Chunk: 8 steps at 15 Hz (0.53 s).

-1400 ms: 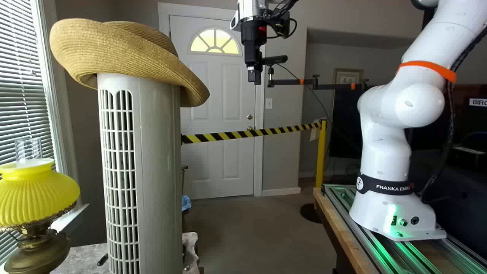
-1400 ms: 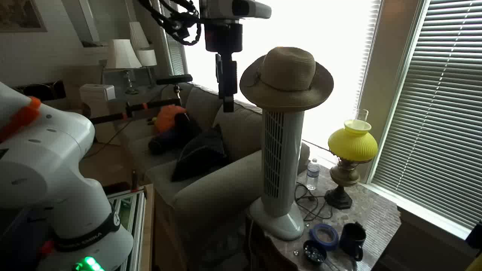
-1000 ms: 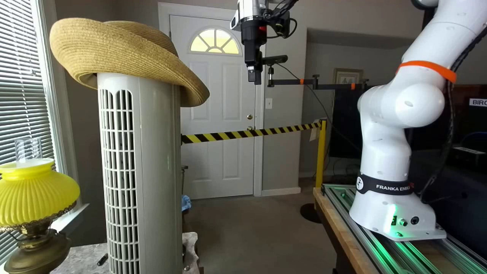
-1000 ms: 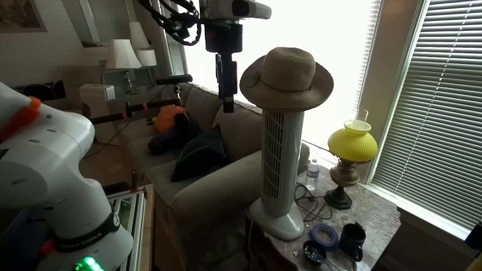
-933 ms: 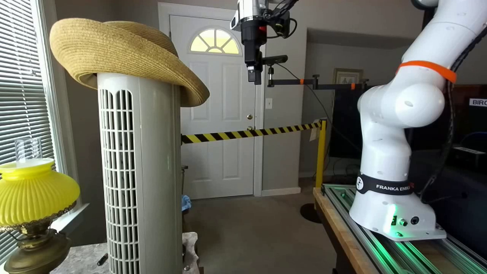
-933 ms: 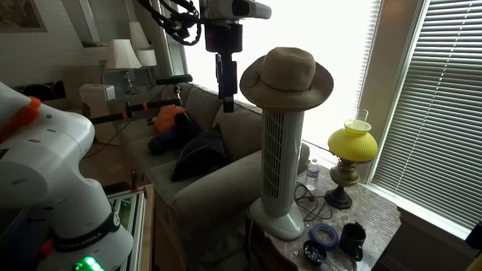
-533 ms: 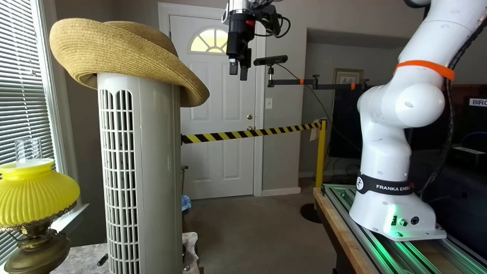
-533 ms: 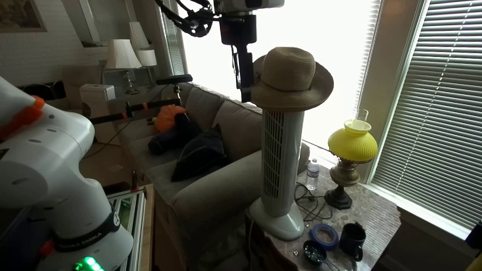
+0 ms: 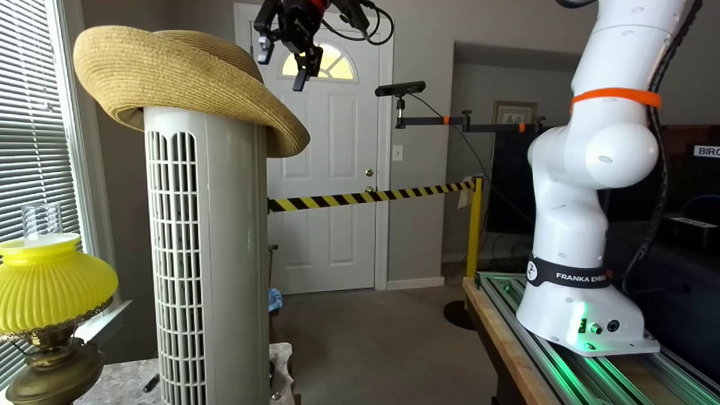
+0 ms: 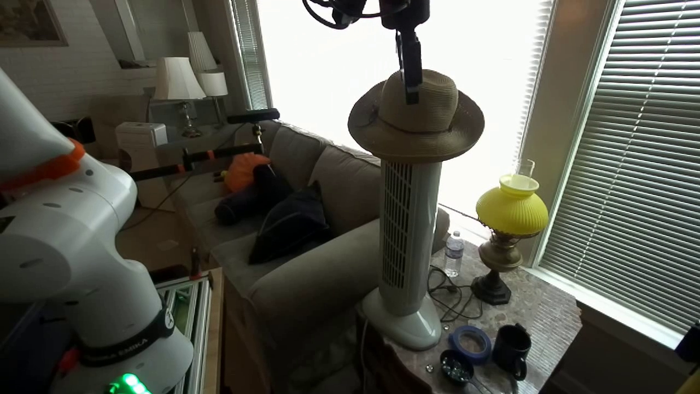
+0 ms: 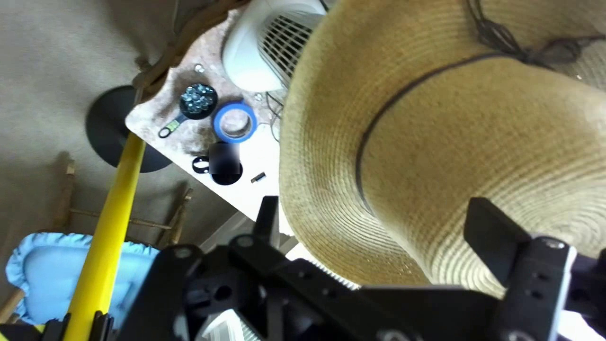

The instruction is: Remove the hat from the fan

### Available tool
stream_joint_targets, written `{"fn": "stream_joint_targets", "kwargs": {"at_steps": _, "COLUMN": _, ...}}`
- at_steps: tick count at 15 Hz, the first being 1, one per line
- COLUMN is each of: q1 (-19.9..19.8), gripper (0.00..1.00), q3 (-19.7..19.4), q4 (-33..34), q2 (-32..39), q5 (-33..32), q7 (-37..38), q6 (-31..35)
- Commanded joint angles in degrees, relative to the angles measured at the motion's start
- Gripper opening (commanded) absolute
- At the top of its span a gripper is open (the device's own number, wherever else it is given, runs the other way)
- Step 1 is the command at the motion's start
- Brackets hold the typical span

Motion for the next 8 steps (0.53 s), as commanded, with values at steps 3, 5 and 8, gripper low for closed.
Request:
{"fn": "stream_joint_targets", "kwargs": {"at_steps": 3, "q1": 0.76, "gripper": 1.00, "q3": -1.67, "q4": 5.74, "q2": 5.88, "q5": 13.33, "q7": 2.52, "q6": 4.40}}
{"fn": "stream_joint_targets", "kwargs": {"at_steps": 5, "q1": 0.84, "gripper": 1.00, "q3": -1.77, "q4": 5.83, "q2": 6.76, "q5": 16.85, "q7": 1.74, "q6": 6.30}}
{"fn": "stream_joint_targets", "kwargs": {"at_steps": 8, "q1": 1.05, "gripper": 1.00, "q3": -1.41, "q4": 5.57, "q2": 7.59, "q5": 20.19, "q7": 1.17, "q6": 8.78}}
